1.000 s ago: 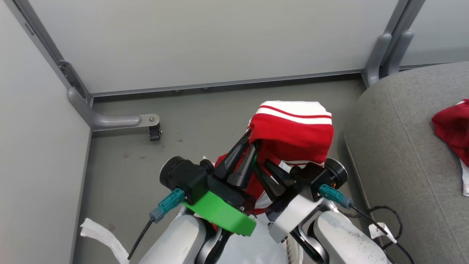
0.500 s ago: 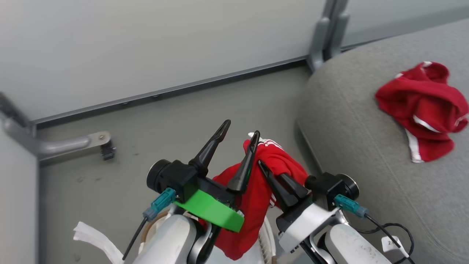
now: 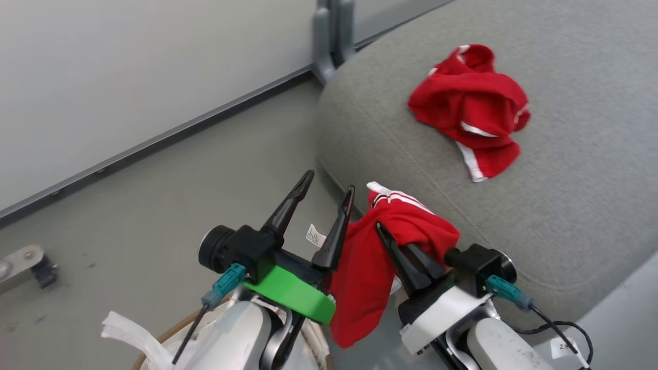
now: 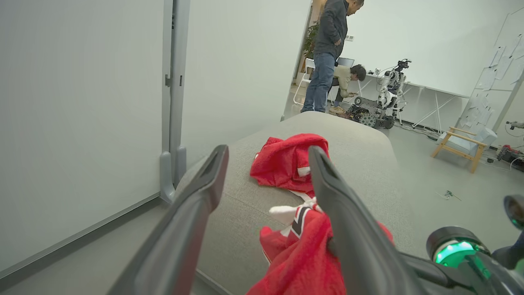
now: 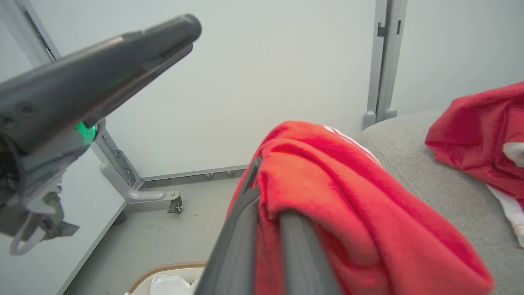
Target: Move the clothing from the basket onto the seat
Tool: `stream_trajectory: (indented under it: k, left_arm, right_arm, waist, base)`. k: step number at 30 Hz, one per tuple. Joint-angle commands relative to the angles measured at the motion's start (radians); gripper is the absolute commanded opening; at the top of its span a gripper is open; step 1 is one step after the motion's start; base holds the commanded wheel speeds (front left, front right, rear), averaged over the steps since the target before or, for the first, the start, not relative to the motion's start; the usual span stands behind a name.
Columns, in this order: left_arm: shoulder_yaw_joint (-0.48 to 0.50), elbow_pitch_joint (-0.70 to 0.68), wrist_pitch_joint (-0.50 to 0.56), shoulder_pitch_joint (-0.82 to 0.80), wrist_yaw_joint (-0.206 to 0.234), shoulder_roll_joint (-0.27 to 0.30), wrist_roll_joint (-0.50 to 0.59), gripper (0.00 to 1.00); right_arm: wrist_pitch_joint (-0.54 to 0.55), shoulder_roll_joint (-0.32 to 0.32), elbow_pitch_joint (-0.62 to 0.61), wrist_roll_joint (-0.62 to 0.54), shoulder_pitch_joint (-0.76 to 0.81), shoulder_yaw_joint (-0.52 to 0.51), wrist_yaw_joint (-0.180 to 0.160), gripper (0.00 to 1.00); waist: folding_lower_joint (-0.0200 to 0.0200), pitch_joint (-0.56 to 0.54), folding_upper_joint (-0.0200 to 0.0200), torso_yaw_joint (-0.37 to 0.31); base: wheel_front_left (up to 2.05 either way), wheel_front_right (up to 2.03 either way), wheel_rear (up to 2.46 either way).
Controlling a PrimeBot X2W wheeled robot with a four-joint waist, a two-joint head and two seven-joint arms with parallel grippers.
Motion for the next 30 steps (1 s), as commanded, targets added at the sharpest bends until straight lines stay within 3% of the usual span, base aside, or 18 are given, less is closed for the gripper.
stream_trajectory:
  k: [1,12,16,21,25,30]
  left_arm:
    - [-0.012,0.007,-0.001,-0.003,-0.003,0.004,0.003,1.00]
    - [-0.095,0.057,-0.001,-0.070,-0.003,0.028,0.030,1.00]
    - [-0.106,0.069,-0.001,-0.088,-0.003,0.037,0.019,1.00]
    - [-0.098,0.090,-0.001,-0.093,-0.003,0.054,0.011,1.00]
    - [-0.071,0.092,-0.001,-0.075,-0.003,0.065,0.024,1.00]
    - [-0.043,0.088,-0.001,-0.060,-0.003,0.076,0.049,1.00]
  right_arm:
    - [-0.002,-0.001,-0.011,-0.003,0.013,-0.020,-0.001,0.00]
    - [-0.002,-0.010,-0.147,-0.021,0.005,-0.163,-0.001,0.00]
    - [-0.002,-0.063,-0.241,-0.026,-0.067,-0.199,-0.001,0.00]
    - [-0.002,-0.176,-0.320,-0.037,-0.240,-0.249,-0.001,0.00]
    - [-0.002,-0.260,-0.316,-0.062,-0.406,-0.279,-0.001,0.00]
    - [-0.002,-0.354,-0.219,-0.100,-0.584,-0.337,-0.001,0.00]
  waist:
    - [0.0000,0.031,-0.0001,-0.101]
    - [0.0000,0.084,-0.0001,-0.119]
    - [0.0000,0.112,-0.0001,-0.121]
    - [0.0000,0.149,-0.0001,-0.119]
    - [0.0000,0.173,-0.0001,-0.116]
    - [0.0000,0.210,-0.0001,-0.089]
  base:
    - [0.00,0.00,0.00]
    - [0.00,0.00,0.00]
    - [0.00,0.00,0.00]
    - [0.00,0.00,0.00]
    - [0.00,0.00,0.00]
    - [0.00,0.00,0.00]
